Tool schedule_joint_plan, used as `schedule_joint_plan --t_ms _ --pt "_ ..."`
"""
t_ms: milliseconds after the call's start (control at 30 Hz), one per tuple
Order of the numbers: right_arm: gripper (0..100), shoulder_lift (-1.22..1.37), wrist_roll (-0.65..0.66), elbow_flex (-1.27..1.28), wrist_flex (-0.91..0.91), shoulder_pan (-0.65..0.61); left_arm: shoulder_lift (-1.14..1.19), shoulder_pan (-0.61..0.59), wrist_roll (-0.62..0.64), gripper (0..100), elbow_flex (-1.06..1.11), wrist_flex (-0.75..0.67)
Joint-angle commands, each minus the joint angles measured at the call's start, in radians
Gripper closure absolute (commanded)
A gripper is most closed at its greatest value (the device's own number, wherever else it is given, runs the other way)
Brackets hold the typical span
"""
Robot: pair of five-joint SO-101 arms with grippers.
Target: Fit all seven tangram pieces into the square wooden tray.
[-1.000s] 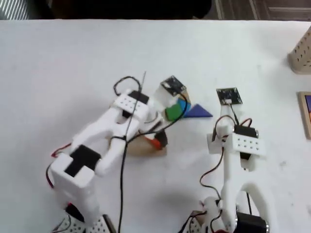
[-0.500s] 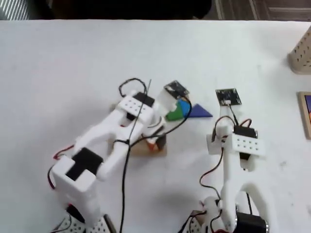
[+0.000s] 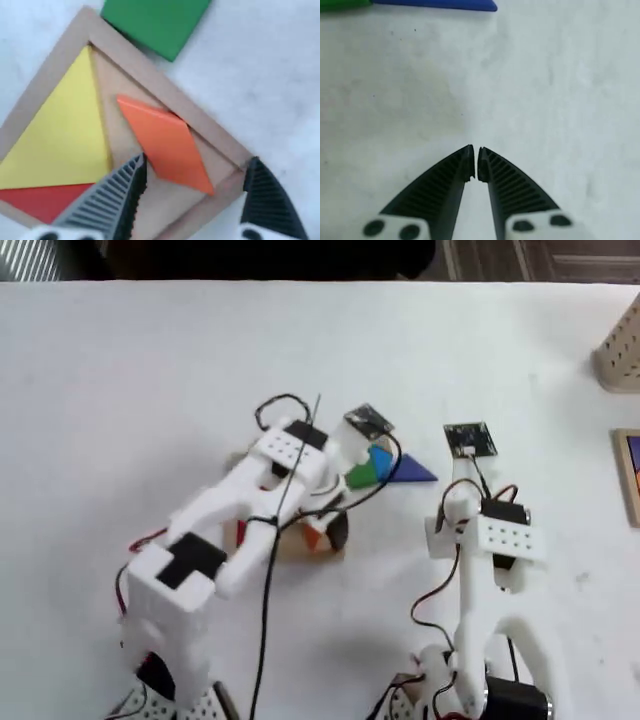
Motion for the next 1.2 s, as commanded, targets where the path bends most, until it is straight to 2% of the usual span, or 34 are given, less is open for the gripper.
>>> schedule_joint_plan --t_ms 0,200,400,867,1167 --pt "97.8 -0.021 0.011 -0.005 -0.012 -0.012 0.079 -0.028 0.017 69 -0.103 0.037" --pt "97.8 -0.022 0.012 -0.005 -0.012 -0.012 0.16 -0.05 0.017 70 -0.226 0.109" --pt "97.8 -0.022 0.012 -0.005 -0.012 -0.012 0.177 -0.051 -0.015 84 -0.27 0.103" --pt "97.8 -0.022 0.012 -0.005 -0.012 -0.012 0.168 -0.065 -0.31 82 -0.213 0.175" --pt "97.8 -0.022 0.012 -0.005 -0.012 -0.012 0.168 -0.062 -0.324 83 -0.196 0.175"
